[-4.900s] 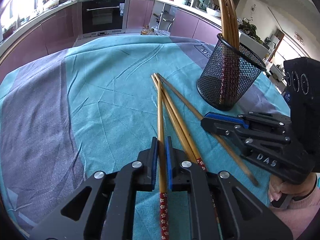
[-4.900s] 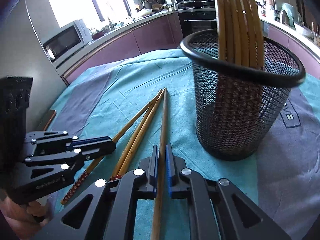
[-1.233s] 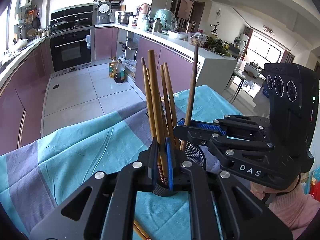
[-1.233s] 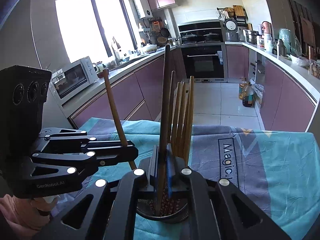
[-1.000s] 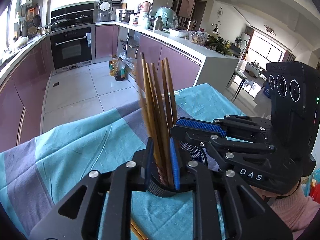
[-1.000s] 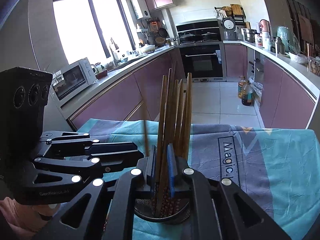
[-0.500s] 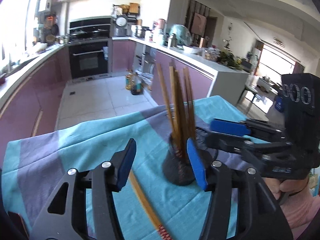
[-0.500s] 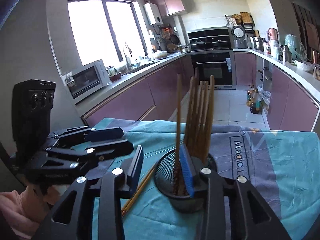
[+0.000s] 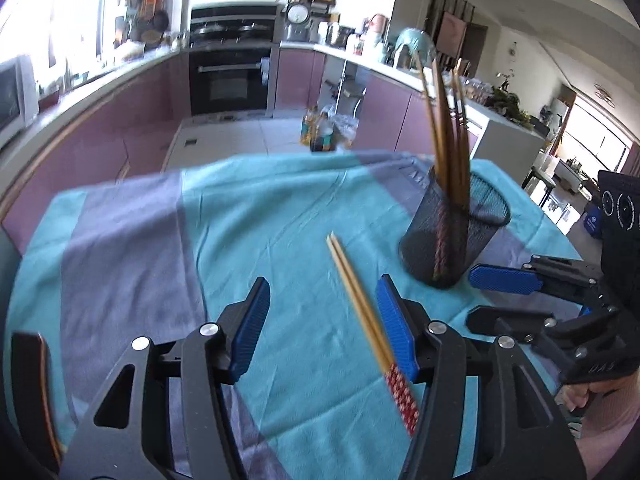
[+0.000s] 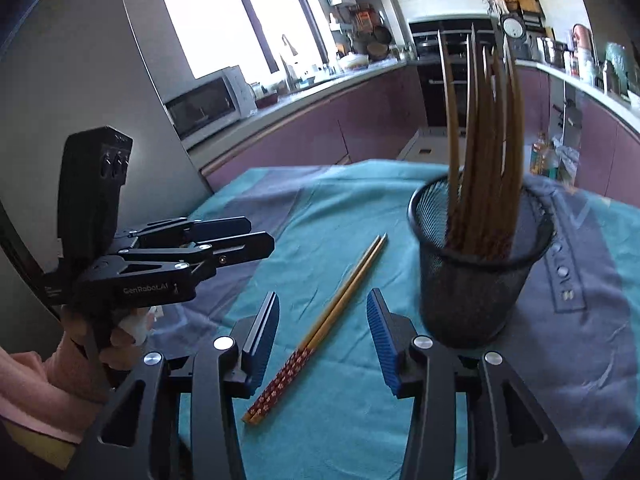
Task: Organize utensils
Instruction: 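Withdraw both tools from the cup back over the last two chopsticks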
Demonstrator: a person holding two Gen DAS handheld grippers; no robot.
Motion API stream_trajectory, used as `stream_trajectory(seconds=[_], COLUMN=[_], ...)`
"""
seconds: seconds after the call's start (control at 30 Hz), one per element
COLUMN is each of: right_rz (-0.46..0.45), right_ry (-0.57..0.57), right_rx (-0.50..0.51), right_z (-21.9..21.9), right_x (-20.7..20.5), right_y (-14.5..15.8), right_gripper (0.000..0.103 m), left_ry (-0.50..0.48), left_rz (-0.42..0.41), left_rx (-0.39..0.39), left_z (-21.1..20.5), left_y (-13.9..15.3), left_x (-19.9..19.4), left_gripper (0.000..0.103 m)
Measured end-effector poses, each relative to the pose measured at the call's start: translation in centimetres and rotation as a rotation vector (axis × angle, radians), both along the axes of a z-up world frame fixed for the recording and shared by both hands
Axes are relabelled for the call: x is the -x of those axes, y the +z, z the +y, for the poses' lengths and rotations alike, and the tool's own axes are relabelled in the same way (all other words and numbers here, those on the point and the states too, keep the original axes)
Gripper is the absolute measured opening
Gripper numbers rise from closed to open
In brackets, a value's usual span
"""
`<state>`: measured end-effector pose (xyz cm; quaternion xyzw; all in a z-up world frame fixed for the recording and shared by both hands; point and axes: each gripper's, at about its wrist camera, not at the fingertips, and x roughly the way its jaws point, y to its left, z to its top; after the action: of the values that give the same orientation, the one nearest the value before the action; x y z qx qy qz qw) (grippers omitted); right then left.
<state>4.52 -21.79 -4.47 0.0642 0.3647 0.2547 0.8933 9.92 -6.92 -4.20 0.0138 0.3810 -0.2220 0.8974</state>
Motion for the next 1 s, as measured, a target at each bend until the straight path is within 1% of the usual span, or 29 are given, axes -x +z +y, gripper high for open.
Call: stream_trajectory(seconds=[0.13, 0.3, 0.5, 0.73, 1.0], right_rz=[0.034, 0.069, 0.085, 0.087, 0.08], right_ry=[-0.006, -0.007, -0.017, -0.022, -0.017], right_rx=[0.045, 0.07, 0.079, 0.095, 0.14], right_z=[1.3, 2.2, 2.6, 3.1, 4.1], right_x=[-0.1, -0.3, -0.2, -0.3, 0.0], right_y=[-1.6, -3.0, -3.8, -4.2, -4.5], right_gripper=[0.043, 0.043, 0.043, 0.043, 0.043], left_ry=[0.006, 0.014, 0.029, 0.037, 0.044], left_rz=[0.046, 0.065, 0.056, 0.058, 0.067], left_rx=[-0.001, -0.015, -0.041, -0.043, -0.034], left_z=[0.0, 0.0, 0.0, 0.0, 0.5], left_y=[-1.9, -3.6, -3.9, -4.2, -4.7], left_x=[0.1, 0.4, 0.7, 1.1, 1.2], left_gripper=[0.055, 0.055, 0.055, 0.055, 0.055])
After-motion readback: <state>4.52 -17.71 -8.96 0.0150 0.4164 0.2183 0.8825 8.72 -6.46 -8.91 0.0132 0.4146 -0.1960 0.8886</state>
